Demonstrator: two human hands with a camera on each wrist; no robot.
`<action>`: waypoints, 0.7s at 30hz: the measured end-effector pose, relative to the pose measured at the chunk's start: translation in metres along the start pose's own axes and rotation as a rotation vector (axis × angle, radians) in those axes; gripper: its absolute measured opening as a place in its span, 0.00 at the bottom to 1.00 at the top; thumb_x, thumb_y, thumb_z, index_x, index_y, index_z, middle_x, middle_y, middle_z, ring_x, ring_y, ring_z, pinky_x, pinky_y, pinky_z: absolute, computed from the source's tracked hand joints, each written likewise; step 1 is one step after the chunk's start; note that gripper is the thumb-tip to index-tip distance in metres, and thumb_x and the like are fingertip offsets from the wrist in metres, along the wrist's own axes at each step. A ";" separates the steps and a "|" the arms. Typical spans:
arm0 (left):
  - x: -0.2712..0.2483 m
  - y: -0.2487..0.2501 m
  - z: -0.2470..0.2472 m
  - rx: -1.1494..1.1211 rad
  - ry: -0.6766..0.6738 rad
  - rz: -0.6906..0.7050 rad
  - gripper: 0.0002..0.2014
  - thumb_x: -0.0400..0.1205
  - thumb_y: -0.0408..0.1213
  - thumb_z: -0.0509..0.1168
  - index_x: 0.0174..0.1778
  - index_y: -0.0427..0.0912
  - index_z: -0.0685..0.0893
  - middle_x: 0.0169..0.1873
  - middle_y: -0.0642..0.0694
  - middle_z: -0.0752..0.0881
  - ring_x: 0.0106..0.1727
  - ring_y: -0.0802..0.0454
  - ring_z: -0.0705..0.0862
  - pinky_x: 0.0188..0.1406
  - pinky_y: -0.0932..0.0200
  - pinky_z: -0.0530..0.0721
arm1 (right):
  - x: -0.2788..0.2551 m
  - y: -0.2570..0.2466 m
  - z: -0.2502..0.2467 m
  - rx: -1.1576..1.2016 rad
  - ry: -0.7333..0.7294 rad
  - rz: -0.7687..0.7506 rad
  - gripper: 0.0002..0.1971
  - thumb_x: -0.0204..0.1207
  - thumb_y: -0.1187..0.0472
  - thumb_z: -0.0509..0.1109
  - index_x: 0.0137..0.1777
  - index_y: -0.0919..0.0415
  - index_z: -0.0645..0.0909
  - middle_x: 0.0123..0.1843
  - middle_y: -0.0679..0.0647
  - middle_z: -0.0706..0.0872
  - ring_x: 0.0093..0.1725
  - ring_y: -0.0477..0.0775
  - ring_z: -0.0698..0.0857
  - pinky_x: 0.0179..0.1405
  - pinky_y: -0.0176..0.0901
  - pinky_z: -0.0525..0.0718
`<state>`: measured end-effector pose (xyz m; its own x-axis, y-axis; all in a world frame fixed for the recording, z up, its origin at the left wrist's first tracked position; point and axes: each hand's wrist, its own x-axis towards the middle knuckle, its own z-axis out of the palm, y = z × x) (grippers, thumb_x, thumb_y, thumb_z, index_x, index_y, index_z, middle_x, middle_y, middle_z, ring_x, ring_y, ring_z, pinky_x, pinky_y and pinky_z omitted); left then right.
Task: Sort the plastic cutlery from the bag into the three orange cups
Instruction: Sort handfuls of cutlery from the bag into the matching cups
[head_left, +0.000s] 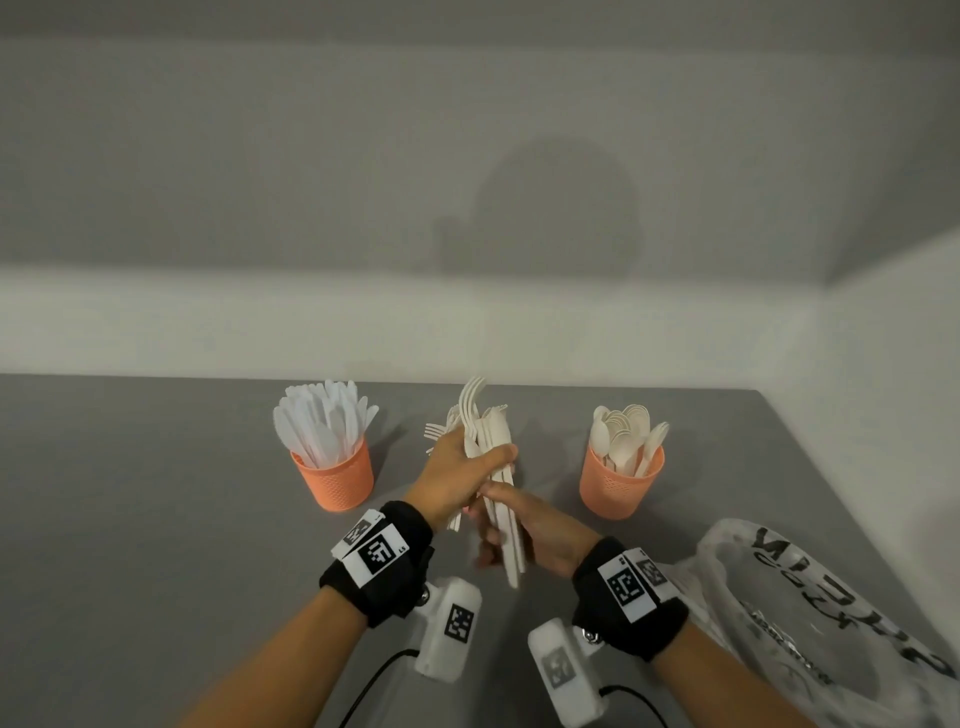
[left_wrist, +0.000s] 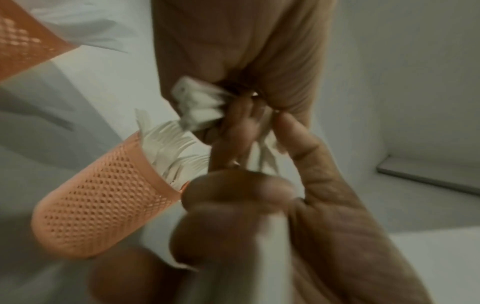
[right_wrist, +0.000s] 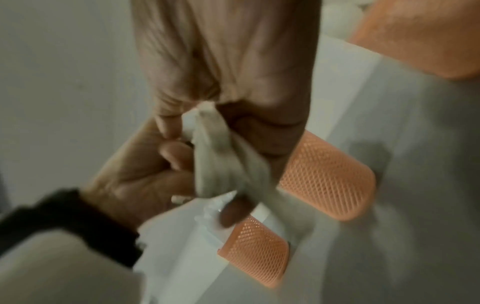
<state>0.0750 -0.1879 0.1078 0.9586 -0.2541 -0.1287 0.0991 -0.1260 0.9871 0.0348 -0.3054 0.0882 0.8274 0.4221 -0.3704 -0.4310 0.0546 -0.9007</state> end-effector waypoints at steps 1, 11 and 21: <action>0.004 -0.003 0.001 0.058 0.072 0.020 0.11 0.77 0.33 0.69 0.52 0.33 0.80 0.31 0.47 0.87 0.25 0.53 0.84 0.21 0.61 0.81 | 0.002 0.001 0.000 -0.100 0.075 -0.044 0.14 0.74 0.48 0.66 0.44 0.60 0.80 0.27 0.51 0.81 0.30 0.49 0.82 0.46 0.49 0.84; 0.012 -0.022 0.014 0.074 0.271 0.093 0.16 0.81 0.51 0.61 0.45 0.39 0.79 0.31 0.48 0.82 0.31 0.54 0.80 0.31 0.60 0.77 | -0.009 0.008 -0.017 -0.106 0.514 -0.243 0.08 0.83 0.55 0.59 0.43 0.56 0.72 0.26 0.50 0.69 0.17 0.40 0.65 0.17 0.32 0.64; 0.038 0.007 -0.022 0.419 0.310 0.376 0.17 0.86 0.44 0.53 0.41 0.44 0.85 0.36 0.49 0.79 0.38 0.58 0.77 0.40 0.67 0.72 | -0.012 0.012 -0.044 0.006 0.586 -0.194 0.15 0.83 0.48 0.56 0.49 0.61 0.73 0.16 0.46 0.71 0.15 0.47 0.74 0.19 0.37 0.77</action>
<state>0.1184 -0.1769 0.1119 0.9464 -0.0727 0.3146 -0.3115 -0.4620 0.8304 0.0357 -0.3492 0.0721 0.9504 -0.1634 -0.2646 -0.2535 0.0860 -0.9635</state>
